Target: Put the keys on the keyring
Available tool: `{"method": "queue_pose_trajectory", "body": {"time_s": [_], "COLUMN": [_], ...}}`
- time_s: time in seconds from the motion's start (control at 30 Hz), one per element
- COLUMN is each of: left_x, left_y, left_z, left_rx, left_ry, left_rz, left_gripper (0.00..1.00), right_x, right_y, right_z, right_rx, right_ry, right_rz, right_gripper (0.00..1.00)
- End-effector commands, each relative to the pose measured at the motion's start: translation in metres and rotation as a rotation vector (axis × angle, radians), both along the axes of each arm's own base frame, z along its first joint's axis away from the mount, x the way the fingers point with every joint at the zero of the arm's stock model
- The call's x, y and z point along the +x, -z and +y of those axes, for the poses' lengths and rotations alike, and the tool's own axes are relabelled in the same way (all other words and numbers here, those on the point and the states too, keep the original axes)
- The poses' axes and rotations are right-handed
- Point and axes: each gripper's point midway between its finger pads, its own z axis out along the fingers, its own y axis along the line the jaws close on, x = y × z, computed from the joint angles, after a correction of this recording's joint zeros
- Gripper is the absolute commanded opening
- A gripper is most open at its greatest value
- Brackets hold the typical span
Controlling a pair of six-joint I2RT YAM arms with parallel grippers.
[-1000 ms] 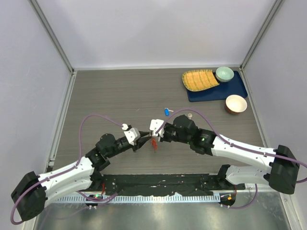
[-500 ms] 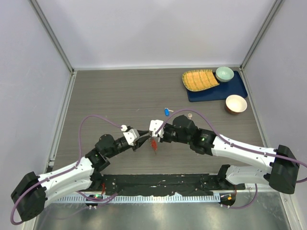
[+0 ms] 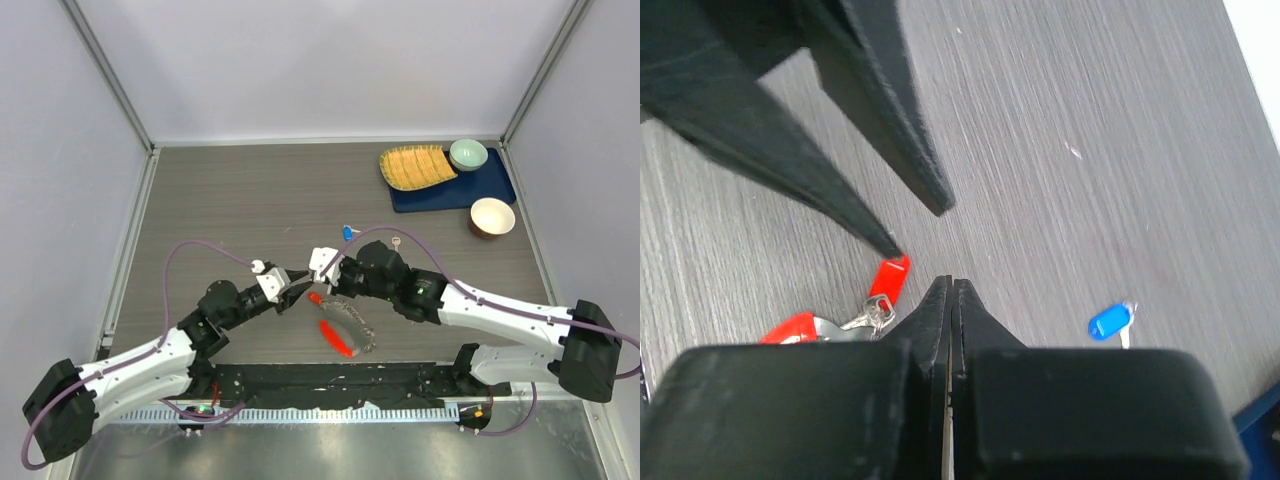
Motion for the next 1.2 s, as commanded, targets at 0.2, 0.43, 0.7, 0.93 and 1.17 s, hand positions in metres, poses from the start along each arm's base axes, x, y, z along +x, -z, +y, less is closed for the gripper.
{"method": "queue_pose_trajectory", "body": {"time_s": [0.2,0.43,0.7,0.93,1.17], "left_x": [-0.016,-0.009,-0.006,-0.005,-0.008], "left_y": [0.036,0.047,0.055,0.052,0.052], "left_z": [-0.016,-0.004,0.001,-0.001,-0.002], "left_rx": [0.022,-0.006,0.003,0.006,-0.005], "left_ry": [0.041,-0.07,-0.112,-0.105,-0.092], "left_rz": [0.297,0.389,0.419,0.402,0.416], "left_gripper": [0.43,0.51,0.53,0.54,0.54], "right_x": [0.017,-0.018,-0.033,-0.028,-0.036], "right_y": [0.046,0.107,0.13,0.142,0.152], "right_z": [-0.044,-0.078,-0.083,-0.087,-0.083], "right_rx": [0.113,0.026,-0.037,-0.059,-0.074], "right_ry": [0.557,0.682,0.655,0.641,0.595], "right_rz": [0.495,0.789,0.906,0.949,1.008], "right_gripper": [0.32,0.4,0.37,0.34,0.31]}}
